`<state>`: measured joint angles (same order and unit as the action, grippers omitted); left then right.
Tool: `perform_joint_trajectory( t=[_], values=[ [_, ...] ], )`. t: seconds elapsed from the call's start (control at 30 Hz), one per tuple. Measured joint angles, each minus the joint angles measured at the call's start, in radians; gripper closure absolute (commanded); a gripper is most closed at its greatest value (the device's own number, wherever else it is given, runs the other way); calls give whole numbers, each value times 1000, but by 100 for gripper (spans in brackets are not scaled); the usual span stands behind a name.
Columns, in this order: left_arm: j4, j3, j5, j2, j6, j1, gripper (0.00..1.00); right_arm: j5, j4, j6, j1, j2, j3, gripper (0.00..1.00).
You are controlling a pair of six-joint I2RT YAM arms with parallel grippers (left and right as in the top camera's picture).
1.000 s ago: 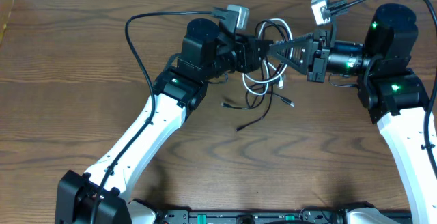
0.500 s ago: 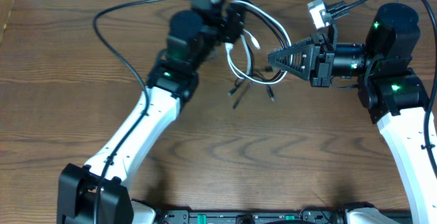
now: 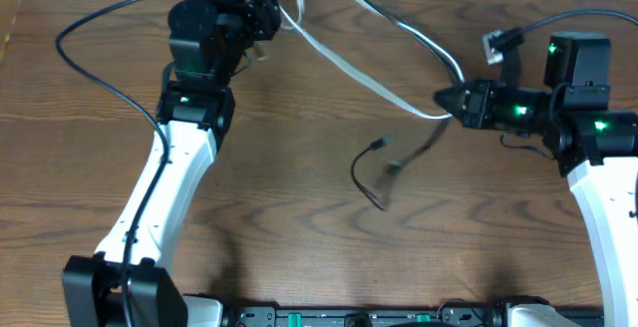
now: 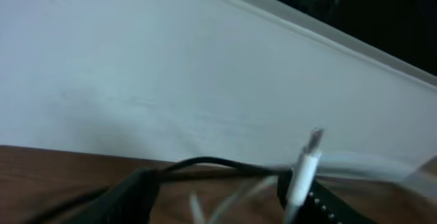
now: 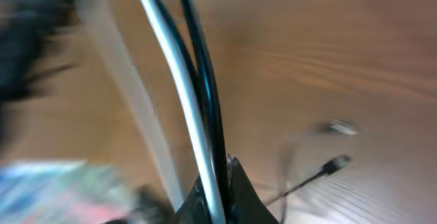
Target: Untangle cables
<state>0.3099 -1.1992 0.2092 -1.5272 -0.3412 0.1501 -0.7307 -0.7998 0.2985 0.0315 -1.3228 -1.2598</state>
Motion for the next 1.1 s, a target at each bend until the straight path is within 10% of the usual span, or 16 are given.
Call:
perform_joint_trajectory(
  t=[0.53,1.1],
  values=[
    [-214,0,-24,21,138,-4,34,420,-37,-73,28,-34,0,99],
    [-1085,0,138,119,178,-5,28,452,272,27,181,-217,0,99]
  ],
)
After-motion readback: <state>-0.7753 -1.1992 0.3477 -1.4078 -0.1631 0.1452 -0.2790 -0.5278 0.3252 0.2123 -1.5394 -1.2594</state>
